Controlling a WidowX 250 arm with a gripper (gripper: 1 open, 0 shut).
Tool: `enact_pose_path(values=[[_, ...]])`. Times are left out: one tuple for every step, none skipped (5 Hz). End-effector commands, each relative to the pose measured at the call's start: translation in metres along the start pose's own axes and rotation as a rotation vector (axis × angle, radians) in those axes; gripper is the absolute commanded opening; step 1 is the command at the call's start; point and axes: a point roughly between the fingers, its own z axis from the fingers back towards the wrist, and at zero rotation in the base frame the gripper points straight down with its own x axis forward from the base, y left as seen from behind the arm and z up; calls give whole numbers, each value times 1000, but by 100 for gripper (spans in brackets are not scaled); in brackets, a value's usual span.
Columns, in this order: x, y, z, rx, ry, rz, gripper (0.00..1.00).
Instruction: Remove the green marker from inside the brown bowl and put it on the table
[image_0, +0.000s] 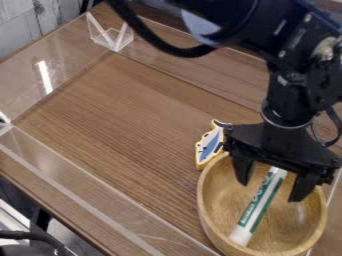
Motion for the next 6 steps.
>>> enact_pose_path(values=[[2,-3,-2,-12,-24,-7,100],[-1,-3,-12,-6,-19,-9,100],[-5,-3,-22,-1,-13,-15,100],[-7,-3,-33,3,-8,-19,100],[-7,-3,-37,2,-9,-19,0],[-7,-3,-38,4,-10,-26,0]])
